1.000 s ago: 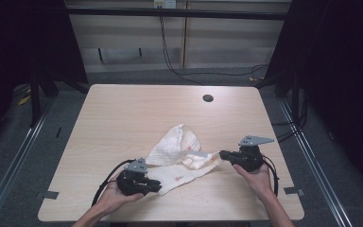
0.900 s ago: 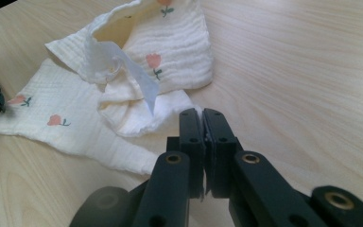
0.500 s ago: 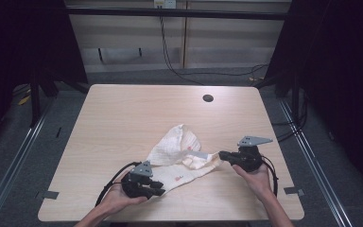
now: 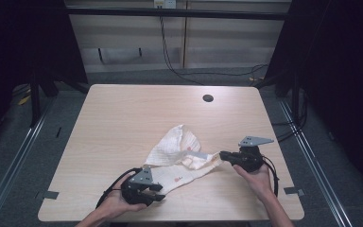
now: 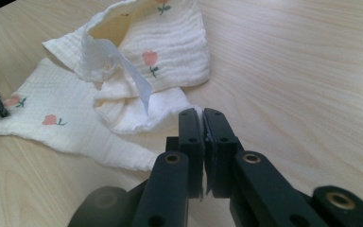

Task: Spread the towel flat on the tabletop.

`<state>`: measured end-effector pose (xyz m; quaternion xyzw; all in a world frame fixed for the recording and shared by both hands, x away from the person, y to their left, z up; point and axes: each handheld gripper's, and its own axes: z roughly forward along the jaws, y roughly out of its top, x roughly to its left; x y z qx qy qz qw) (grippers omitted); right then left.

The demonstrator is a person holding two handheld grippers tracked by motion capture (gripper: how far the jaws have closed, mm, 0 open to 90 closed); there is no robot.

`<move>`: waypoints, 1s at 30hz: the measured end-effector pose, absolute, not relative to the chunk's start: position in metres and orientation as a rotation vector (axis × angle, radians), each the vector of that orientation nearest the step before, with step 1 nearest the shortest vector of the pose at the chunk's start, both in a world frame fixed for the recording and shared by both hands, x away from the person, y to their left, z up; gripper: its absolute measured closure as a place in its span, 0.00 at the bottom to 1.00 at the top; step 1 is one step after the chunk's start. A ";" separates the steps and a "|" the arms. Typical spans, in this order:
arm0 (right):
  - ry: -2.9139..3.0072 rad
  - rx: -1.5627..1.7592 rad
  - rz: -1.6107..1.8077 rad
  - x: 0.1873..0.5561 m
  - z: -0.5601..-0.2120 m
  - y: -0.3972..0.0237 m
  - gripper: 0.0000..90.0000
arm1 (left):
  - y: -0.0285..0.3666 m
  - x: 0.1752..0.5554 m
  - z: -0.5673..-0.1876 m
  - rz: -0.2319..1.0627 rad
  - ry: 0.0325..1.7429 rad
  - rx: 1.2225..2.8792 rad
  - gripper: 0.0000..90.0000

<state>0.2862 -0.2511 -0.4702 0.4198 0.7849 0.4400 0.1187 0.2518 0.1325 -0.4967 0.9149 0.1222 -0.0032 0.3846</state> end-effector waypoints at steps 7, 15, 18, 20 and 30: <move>2.301 1.228 1.279 0.286 -0.471 -0.251 0.96 | 0.133 0.254 -0.495 0.034 0.318 2.362 0.91; 2.297 1.242 1.339 0.285 -0.467 -0.255 0.96 | 0.145 0.266 -0.486 -0.045 0.396 2.275 0.96; 2.282 1.240 1.359 0.283 -0.463 -0.255 0.96 | 0.152 0.270 -0.475 -0.029 0.417 2.229 0.96; 2.269 1.229 1.374 0.282 -0.456 -0.256 0.96 | 0.156 0.274 -0.468 -0.020 0.429 2.191 0.96; 2.169 1.192 1.451 0.299 -0.402 -0.256 0.97 | 0.168 0.305 -0.416 0.070 0.466 2.048 0.96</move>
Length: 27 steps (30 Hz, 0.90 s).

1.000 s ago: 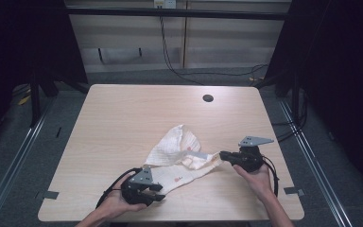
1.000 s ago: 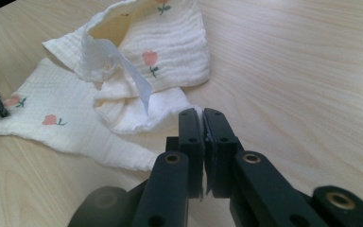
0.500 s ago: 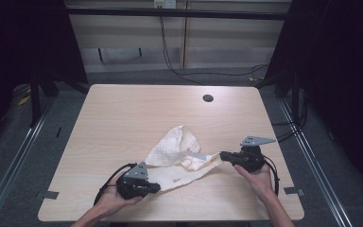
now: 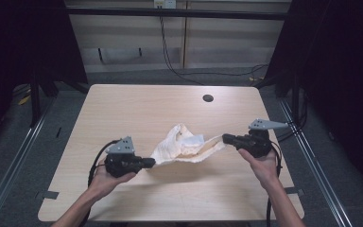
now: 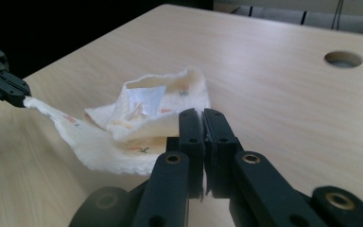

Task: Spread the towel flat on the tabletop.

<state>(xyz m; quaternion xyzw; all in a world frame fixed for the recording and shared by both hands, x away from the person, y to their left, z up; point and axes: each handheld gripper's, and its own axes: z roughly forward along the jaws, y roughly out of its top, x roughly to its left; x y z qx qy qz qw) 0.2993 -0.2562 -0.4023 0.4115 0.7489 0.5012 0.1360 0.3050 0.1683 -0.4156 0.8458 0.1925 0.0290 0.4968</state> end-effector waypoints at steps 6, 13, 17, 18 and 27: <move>2.128 1.198 1.417 0.312 -0.369 -0.255 0.97 | 0.181 0.323 -0.380 0.141 0.496 1.967 0.97; 2.089 1.138 1.437 0.319 -0.331 -0.248 0.97 | 0.192 0.341 -0.337 0.224 0.512 1.885 0.97; 2.044 1.128 1.449 0.330 -0.307 -0.245 0.97 | 0.197 0.357 -0.312 0.265 0.536 1.869 0.97; 2.044 1.128 1.449 0.330 -0.307 -0.245 0.97 | 0.197 0.357 -0.312 0.265 0.536 1.869 0.97; 1.988 1.176 1.466 0.359 -0.282 -0.242 0.97 | 0.196 0.397 -0.294 0.290 0.613 1.855 0.97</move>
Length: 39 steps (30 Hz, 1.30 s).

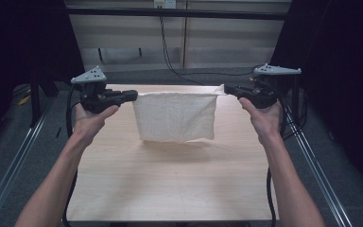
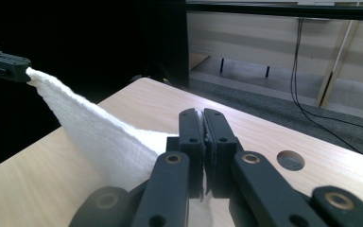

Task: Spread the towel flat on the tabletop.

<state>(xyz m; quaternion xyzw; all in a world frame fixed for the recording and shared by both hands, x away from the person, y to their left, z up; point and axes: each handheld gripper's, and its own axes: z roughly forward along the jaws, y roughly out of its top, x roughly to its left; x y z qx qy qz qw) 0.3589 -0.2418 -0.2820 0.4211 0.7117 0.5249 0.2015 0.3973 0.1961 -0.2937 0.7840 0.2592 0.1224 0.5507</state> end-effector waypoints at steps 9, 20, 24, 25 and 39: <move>1.916 1.226 1.469 0.387 -0.274 -0.247 0.97 | 0.188 0.419 -0.275 0.301 0.634 1.795 0.97; 1.969 1.300 1.476 0.362 -0.333 -0.259 0.97 | 0.164 0.392 -0.328 0.212 0.540 1.888 0.97; 2.011 1.302 1.469 0.339 -0.361 -0.258 0.97 | 0.164 0.371 -0.354 0.177 0.511 1.923 0.96; 2.011 1.302 1.469 0.339 -0.361 -0.258 0.97 | 0.164 0.371 -0.354 0.177 0.511 1.923 0.96; 2.127 1.393 1.366 0.269 -0.433 -0.259 0.97 | 0.181 0.312 -0.429 0.017 0.518 2.005 0.96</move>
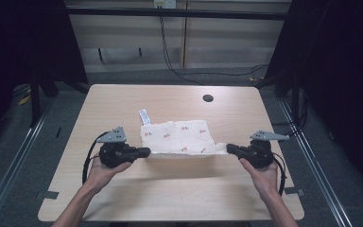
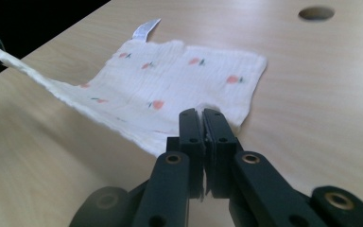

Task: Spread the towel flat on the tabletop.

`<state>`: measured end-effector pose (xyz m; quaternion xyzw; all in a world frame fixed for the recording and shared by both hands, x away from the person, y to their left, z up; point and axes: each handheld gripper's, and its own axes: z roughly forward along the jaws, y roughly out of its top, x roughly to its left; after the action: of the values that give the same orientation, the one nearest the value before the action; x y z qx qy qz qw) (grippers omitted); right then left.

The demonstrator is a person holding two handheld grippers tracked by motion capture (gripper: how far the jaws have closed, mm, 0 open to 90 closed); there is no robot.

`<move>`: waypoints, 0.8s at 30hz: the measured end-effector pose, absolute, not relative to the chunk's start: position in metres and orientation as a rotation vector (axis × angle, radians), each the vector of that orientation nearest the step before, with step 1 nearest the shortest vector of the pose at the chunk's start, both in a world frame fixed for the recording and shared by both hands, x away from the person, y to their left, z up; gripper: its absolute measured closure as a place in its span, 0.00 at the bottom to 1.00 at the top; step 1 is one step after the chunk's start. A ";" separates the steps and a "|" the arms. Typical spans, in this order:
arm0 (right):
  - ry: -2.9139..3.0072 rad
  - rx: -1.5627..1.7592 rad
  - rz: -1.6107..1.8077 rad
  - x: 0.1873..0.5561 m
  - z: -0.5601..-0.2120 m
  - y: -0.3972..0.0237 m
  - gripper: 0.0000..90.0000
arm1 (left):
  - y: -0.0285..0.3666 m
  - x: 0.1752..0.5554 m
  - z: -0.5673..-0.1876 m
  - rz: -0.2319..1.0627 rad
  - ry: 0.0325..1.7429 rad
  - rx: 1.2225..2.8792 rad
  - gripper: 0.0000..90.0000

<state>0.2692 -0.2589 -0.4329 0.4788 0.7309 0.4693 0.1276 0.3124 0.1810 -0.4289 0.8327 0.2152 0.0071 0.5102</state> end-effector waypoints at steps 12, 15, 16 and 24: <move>2.236 1.436 1.196 0.232 -0.472 -0.254 0.88 | 0.181 0.284 -0.470 -0.107 0.521 2.124 0.95; 2.260 1.429 1.170 0.230 -0.477 -0.252 0.85 | 0.182 0.282 -0.478 -0.137 0.536 2.145 0.94; 2.261 1.422 1.165 0.230 -0.478 -0.253 0.85 | 0.182 0.281 -0.480 -0.146 0.532 2.150 0.93; 2.283 1.334 1.190 0.247 -0.476 -0.246 0.77 | 0.188 0.293 -0.473 -0.121 0.583 2.097 0.77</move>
<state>0.2468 -0.2465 -0.4758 0.4567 0.7816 0.4073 0.1208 0.2934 0.1879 -0.4735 0.8530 0.2371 -0.0491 0.4623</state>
